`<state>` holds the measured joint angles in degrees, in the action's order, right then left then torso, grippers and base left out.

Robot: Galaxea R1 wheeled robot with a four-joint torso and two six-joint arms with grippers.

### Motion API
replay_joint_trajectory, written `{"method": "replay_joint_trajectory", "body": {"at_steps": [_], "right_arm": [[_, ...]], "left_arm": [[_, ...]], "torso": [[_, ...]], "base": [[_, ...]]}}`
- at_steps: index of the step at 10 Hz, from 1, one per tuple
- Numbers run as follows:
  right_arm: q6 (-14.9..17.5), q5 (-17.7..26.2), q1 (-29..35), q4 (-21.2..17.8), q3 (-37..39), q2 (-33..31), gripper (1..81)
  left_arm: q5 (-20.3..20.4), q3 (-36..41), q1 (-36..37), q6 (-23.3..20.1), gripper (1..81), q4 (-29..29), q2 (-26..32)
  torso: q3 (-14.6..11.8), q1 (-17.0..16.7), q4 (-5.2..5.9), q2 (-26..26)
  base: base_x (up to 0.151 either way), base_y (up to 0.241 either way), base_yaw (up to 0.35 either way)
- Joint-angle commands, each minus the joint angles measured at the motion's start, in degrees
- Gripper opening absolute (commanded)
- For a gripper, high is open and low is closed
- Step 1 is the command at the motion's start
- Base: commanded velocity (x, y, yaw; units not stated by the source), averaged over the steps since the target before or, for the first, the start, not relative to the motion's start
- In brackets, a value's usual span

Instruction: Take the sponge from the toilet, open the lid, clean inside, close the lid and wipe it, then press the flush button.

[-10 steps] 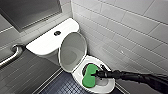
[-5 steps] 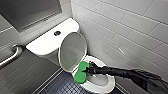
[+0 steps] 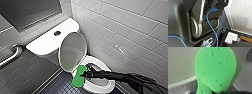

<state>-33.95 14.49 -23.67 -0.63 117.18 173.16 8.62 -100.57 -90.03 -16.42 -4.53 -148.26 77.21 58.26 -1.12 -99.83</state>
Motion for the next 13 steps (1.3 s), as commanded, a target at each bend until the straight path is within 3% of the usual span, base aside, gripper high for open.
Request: {"method": "replay_joint_trajectory", "body": {"at_steps": [1,13], "right_arm": [[-0.06,3.52,2.88,0.99,-7.75,-4.00,1.0],[-1.12,2.64,-4.15,0.90,-30.70,-33.99,1.0]], "left_arm": [[-5.20,1.34,-2.22,-0.19,81.1,-0.56,0.51],[-5.37,1.34,-1.87,-0.28,81.1,-1.27,0.33]], "torso": [[0.00,0.00,0.00,0.00],[0.00,0.00,0.00,0.00]], "base": [[0.000,0.000,0.000],[0.000,0.000,0.000]]}}
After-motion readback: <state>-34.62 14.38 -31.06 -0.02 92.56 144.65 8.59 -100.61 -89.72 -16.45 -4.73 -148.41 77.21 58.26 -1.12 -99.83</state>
